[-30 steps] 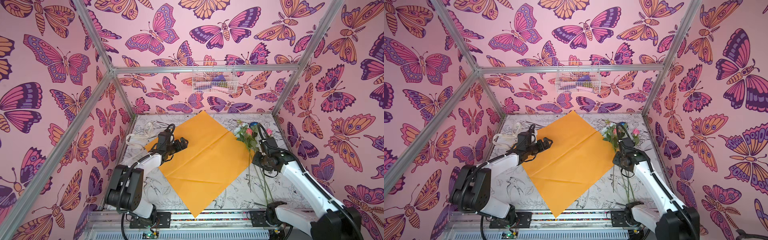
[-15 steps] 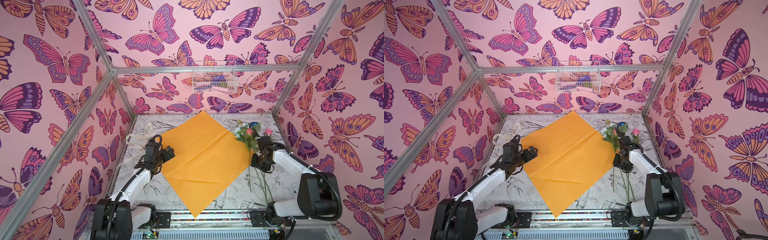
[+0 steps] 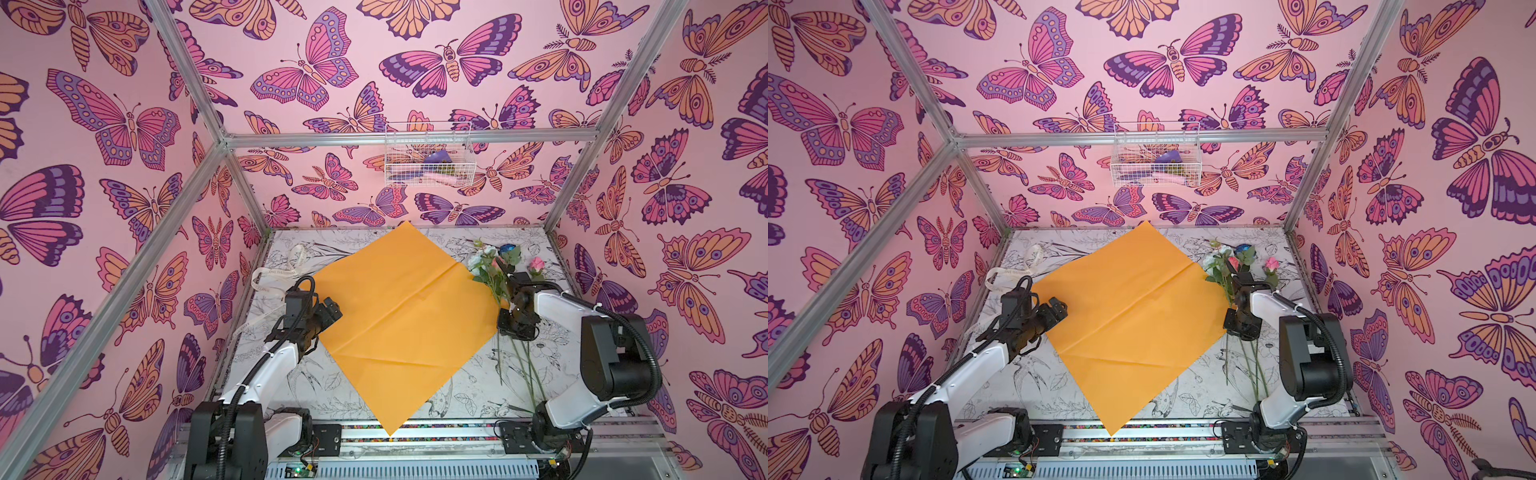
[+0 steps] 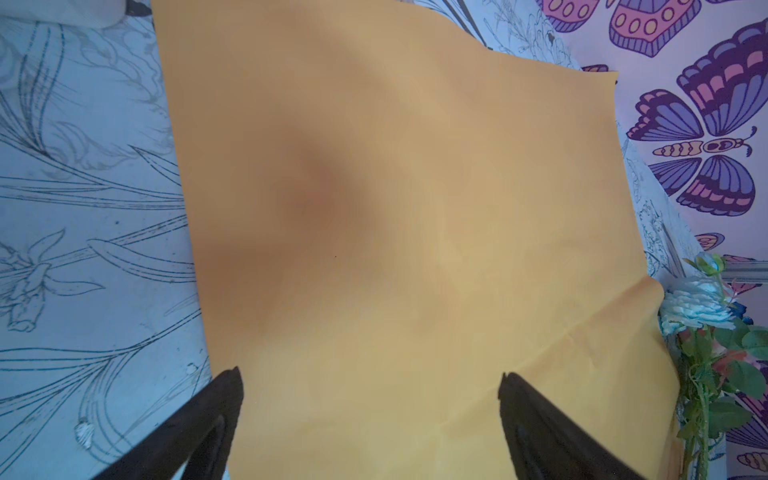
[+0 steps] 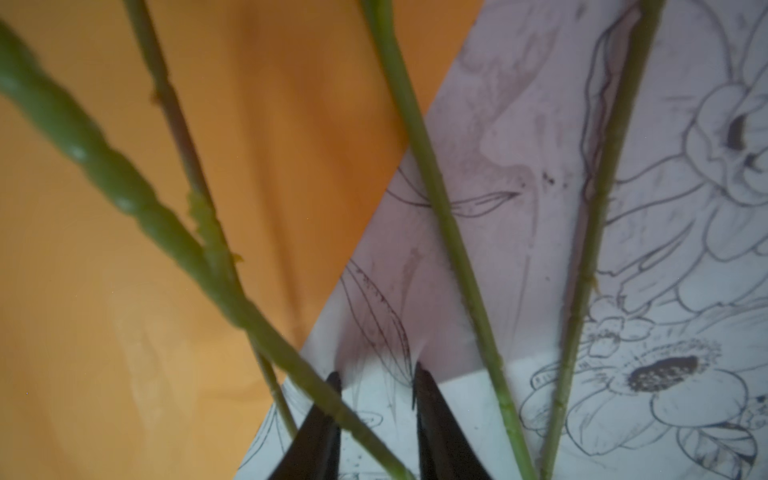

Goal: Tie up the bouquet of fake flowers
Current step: 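Lower the right gripper onto the white rose's green stem and grasp it, then carry the white rose onto the orange sheet's centre and open the right gripper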

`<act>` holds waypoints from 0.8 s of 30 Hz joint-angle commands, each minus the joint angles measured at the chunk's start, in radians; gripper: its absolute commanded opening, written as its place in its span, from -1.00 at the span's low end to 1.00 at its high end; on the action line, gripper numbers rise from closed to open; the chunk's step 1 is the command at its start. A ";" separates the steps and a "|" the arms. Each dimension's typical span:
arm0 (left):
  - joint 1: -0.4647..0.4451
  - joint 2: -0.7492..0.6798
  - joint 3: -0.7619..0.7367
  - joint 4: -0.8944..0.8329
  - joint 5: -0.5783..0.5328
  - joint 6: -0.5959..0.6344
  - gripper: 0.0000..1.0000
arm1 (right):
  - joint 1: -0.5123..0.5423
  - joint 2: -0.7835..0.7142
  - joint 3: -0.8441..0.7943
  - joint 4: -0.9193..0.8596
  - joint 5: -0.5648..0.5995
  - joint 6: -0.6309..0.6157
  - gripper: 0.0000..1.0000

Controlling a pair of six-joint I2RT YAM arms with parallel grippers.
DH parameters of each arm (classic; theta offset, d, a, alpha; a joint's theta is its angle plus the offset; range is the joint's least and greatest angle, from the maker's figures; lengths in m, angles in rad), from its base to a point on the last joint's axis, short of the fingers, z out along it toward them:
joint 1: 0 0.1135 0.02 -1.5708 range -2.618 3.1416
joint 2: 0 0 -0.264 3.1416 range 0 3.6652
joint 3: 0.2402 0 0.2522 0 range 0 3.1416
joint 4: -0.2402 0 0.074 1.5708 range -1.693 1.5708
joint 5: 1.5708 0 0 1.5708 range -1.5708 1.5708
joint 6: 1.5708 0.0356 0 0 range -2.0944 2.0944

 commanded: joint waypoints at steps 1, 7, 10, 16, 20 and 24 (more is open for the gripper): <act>0.012 0.008 -0.011 -0.023 -0.005 -0.019 0.97 | -0.006 0.025 0.049 0.009 0.029 -0.051 -0.49; 0.020 0.012 -0.008 -0.023 -0.003 -0.030 0.99 | 0.008 0.059 0.088 0.006 0.029 -0.103 -0.71; 0.023 0.012 -0.006 -0.023 -0.001 -0.034 1.00 | 0.031 0.059 0.116 -0.012 0.055 -0.127 -0.76; 0.025 0.007 -0.013 -0.023 -0.003 -0.040 1.00 | 0.091 0.023 0.208 -0.101 0.119 -0.151 -0.92; 0.026 0.004 -0.017 -0.026 -0.002 -0.039 1.00 | 0.149 -0.020 0.281 -0.161 0.135 -0.128 -0.98; 0.026 0.002 -0.014 -0.025 0.003 -0.040 1.00 | 0.205 -0.041 0.351 -0.167 0.050 -0.078 -0.98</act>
